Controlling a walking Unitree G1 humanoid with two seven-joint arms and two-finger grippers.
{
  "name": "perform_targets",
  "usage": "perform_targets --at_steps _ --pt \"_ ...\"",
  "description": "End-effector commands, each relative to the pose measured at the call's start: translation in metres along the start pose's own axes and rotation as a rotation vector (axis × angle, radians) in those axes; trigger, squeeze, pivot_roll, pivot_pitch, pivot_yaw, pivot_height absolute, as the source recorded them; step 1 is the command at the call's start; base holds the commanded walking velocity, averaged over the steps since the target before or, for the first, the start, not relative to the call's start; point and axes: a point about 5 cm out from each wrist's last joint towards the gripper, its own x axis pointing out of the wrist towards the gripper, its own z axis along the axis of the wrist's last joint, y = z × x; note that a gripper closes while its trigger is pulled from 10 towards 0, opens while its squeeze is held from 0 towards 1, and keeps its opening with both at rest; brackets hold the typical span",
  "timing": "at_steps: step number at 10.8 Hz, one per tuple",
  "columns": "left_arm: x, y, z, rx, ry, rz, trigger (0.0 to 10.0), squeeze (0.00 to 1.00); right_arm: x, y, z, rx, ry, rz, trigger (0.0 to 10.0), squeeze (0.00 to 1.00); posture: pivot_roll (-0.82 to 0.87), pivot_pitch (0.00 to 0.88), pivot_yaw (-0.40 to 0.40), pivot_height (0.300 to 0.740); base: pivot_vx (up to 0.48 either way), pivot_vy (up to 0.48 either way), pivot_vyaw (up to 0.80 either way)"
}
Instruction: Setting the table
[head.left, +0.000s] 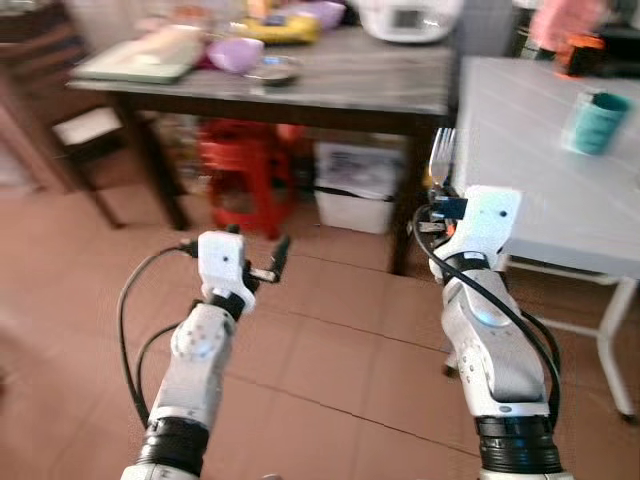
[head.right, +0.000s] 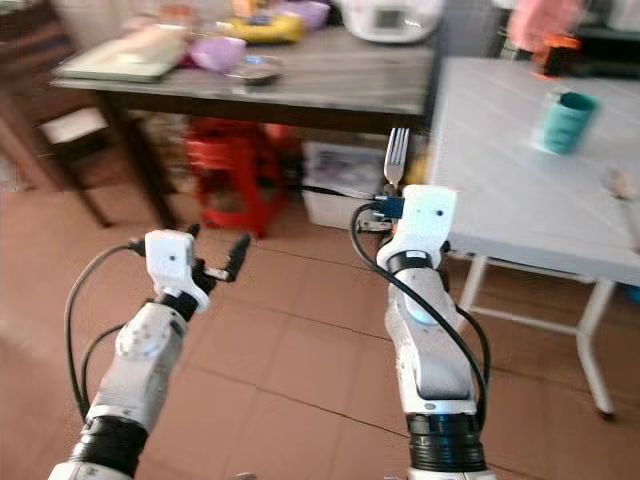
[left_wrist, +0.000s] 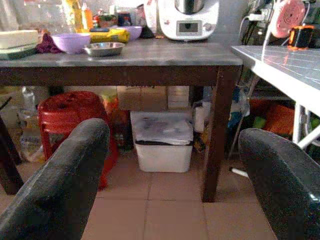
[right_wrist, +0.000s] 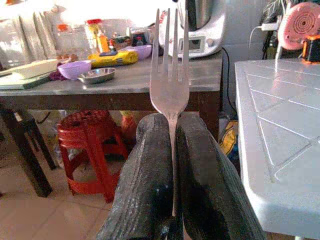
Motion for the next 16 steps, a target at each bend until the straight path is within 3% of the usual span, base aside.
perform_targets --at_steps 1,6,16 --pt "0.0018 -0.0021 0.0053 0.013 -0.020 -0.011 10.0 0.00 0.0013 -0.0009 0.0037 -0.002 -0.019 -0.005 10.0 0.00 -0.08 0.076 0.096 0.740 0.000 0.000 0.00" --pt "0.0017 -0.0046 0.0080 0.011 -0.038 -0.063 10.0 0.00 0.0023 -0.0004 0.0026 -0.006 -0.018 -0.005 10.0 0.00 -0.08 0.074 0.097 0.740 0.000 0.000 0.00" --pt "0.0012 -0.0075 0.0093 0.000 -0.045 -0.104 10.0 0.00 0.0021 0.0007 -0.0005 -0.019 -0.016 0.003 10.0 0.00 -0.08 0.072 0.100 0.740 0.388 0.000 0.00"
